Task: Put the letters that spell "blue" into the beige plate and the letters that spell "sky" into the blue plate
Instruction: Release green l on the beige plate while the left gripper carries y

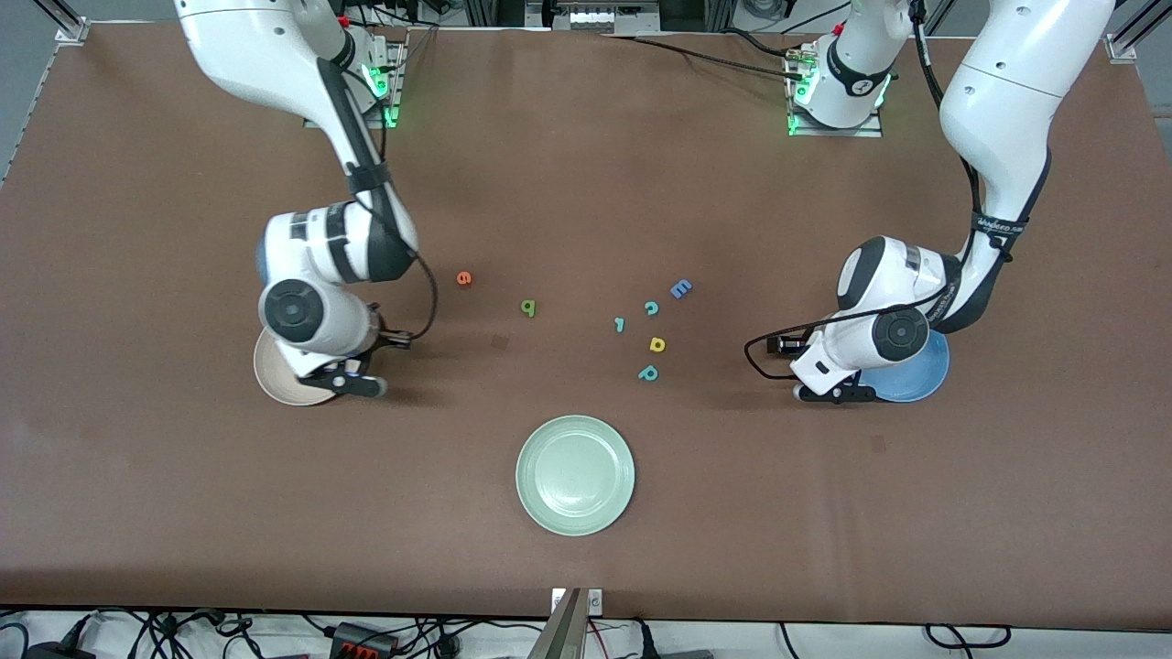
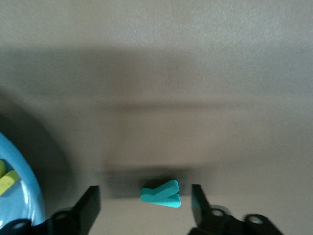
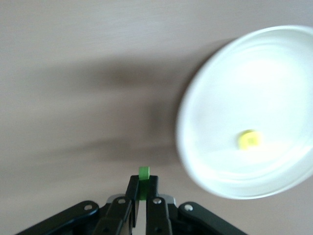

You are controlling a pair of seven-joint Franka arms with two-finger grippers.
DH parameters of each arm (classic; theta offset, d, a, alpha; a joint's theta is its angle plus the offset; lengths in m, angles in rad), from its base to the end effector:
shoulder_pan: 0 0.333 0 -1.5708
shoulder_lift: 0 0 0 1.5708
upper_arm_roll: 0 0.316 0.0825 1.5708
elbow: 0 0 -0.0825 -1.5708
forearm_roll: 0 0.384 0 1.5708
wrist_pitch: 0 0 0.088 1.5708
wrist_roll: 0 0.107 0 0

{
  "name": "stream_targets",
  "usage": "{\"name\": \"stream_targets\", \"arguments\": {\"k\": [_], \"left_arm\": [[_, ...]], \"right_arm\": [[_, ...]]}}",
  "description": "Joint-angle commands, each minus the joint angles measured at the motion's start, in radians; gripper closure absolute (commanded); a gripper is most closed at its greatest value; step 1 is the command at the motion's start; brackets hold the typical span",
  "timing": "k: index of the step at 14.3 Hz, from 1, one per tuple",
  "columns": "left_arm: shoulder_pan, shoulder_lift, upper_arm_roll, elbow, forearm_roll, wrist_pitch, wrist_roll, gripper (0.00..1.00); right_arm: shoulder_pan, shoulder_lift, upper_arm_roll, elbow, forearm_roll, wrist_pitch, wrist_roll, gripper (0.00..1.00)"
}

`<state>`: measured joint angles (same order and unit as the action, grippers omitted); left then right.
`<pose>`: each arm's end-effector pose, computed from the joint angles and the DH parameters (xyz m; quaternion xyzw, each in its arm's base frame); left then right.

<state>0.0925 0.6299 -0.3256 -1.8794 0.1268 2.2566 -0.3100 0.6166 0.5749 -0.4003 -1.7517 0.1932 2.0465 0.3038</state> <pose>0.5954 -0.1326 0.1710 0.9928 0.0116 -0.1171 0.0225 0.6146 0.1654 0.2467 0.9898 -0.0809 -0.1021 0.0575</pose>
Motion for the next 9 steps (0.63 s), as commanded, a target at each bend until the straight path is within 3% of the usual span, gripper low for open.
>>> {"name": "stream_targets", "arguments": {"k": [1,4,7,8,9], "left_arm": [[0.0,-0.001,-0.003,-0.015,0.027,0.026,-0.021,0.31],[0.0,-0.001,-0.003,-0.024,0.027,0.028,-0.021,0.51],[-0.002,0.005,-0.003,-0.023,0.027,0.029,-0.021,0.58],[-0.002,0.005,-0.003,-0.024,0.027,0.031,-0.021,0.6],[-0.002,0.007,-0.003,-0.024,0.027,0.031,-0.021,0.6]], "right_arm": [[0.009,-0.017,-0.063,-0.063,-0.008,-0.005,-0.102,1.0],[-0.032,-0.009,-0.069,-0.1,-0.008,0.027,-0.175,1.0],[-0.031,0.01,-0.068,-0.123,-0.008,0.085,-0.175,0.98],[-0.029,0.016,-0.068,-0.133,-0.008,0.105,-0.176,0.83],[-0.031,0.016,-0.068,-0.137,-0.003,0.116,-0.175,0.22]]}}
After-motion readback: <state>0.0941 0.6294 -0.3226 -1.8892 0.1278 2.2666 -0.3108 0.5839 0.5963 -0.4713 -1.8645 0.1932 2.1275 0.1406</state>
